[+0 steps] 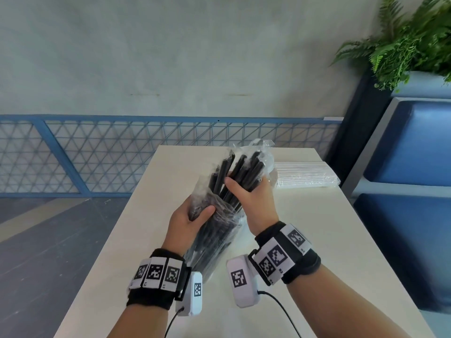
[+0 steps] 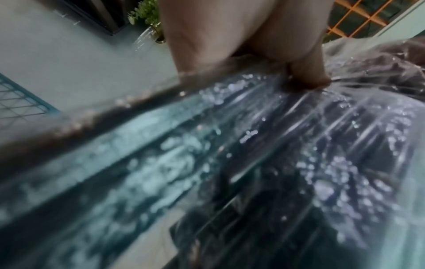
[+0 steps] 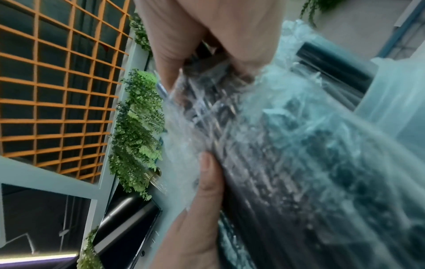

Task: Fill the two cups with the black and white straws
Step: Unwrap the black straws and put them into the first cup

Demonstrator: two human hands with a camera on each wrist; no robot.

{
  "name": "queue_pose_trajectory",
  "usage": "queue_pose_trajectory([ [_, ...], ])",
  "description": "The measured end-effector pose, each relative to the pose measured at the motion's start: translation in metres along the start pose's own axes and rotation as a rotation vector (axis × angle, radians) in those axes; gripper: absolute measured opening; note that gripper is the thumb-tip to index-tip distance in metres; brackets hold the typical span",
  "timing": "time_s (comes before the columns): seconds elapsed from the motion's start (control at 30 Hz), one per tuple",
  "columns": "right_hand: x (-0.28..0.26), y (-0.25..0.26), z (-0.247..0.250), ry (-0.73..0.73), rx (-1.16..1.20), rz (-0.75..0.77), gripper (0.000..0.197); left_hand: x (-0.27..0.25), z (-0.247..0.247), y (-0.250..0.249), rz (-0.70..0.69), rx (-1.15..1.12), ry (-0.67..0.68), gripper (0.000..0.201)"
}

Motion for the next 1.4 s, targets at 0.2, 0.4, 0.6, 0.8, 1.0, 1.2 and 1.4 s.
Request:
queue_pose_trajectory([
  [0.2,0.013,0.015,0.012,-0.073,0.087,0.04,0.018,0.004,0.001,0.005,-0.001,0.09,0.0,0.026],
  [0.4,0.031,0.028,0.021,-0.131,0.17,0.088,0.03,-0.001,0.005,0.004,-0.021,0.105,-0.017,0.028],
  [0.6,0.01,0.007,0.005,0.044,0.092,0.065,0.043,-0.002,0.007,0.005,-0.018,0.014,-0.064,0.025],
  [0.8,-0.011,-0.023,0.0,0.056,-0.077,-0.007,0.023,-0.006,0.002,-0.011,-0.061,-0.019,-0.021,0.03],
  [1.0,-0.002,-0.009,0.003,-0.028,0.015,-0.013,0.016,-0.006,-0.004,-0.032,-0.161,0.094,-0.097,0.021],
  [1.2,0.009,0.005,0.007,-0.073,0.097,0.008,0.015,-0.008,-0.002,-0.03,-0.156,0.063,-0.119,0.025],
  [1.4,0.004,0.002,-0.005,-0.014,0.034,-0.02,0.018,-0.007,-0.007,-0.035,-0.176,0.085,-0.161,0.014],
])
Point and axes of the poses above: each hand's wrist, its own x-axis towards the middle knuckle, its own z-axis out of the back of the hand, y = z × x, the point moved 7 cm from there along x, towards the middle knuckle, and after that the axes turned 15 degrees about z, right-handed, at the moved point
